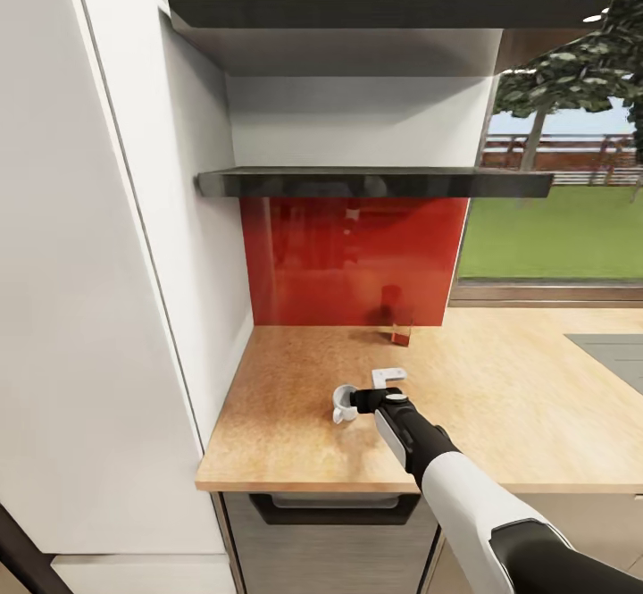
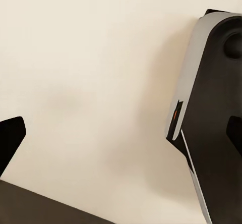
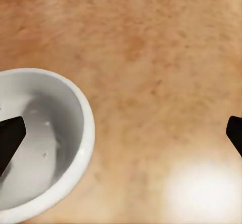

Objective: Set up a coffee station on the kitchen countertop: keep the coffee maker on the countertop, move the bottle of coffee from the kitchen shelf to the counter next to the coffee maker, place a paper coffee filter on top of the coffee maker, put the saucer next to the coffee maker with the coffee cup on the saucer, and place the electric kettle next to the coffee maker.

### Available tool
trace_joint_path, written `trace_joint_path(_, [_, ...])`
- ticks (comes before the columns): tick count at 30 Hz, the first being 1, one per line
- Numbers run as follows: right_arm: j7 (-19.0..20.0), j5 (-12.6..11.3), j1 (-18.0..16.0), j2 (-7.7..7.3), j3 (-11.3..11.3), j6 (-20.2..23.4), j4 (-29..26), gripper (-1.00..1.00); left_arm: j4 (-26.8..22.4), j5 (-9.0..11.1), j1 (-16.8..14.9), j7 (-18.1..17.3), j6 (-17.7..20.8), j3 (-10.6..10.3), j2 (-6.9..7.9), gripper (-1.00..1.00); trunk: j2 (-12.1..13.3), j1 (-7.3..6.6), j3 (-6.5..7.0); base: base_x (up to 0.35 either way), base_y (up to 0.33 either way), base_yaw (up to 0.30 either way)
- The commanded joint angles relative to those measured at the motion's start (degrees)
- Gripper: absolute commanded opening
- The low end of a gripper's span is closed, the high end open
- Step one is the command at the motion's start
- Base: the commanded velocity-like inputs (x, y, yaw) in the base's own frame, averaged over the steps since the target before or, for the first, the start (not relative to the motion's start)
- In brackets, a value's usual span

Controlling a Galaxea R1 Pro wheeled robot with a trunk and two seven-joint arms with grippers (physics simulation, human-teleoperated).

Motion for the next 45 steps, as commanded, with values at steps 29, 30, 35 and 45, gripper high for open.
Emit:
trace_joint_path(29, [-0.4,-0.2,0.0,-0.07,0.4,0.3,1.2,1.00,0.0,0.3,0.0,0.0,-0.2,-0.6,-0.18,1.00,-0.1,0.03,-0.09,0.033,0.017,0.000])
trace_joint_path(30, [-0.4,-0.2,0.0,-0.07,0.4,0.3,1.2,1.00,0.0,0.3,0.0,0.0,-0.2,-0.6,-0.18,1.00,-0.1,0.03,-0.09,0.028,0.000,0.000])
trace_joint_path(35, [-0.4,-0.2,0.0,-0.07,0.4,0.3,1.6,1.00,0.0,0.3,0.0,0.0,-0.2,-0.5,-0.19,1.00,-0.1,0.03,-0.09,0.004,0.000,0.000])
trace_joint_path(45, [-0.3,-0.2,0.0,0.01,0.5,-0.7,4.2,1.00,0.1,0.3,0.0,0.0,-0.2,-0.5,-0.19,1.00,-0.1,0.03,-0.09,0.000,0.000,0.000])
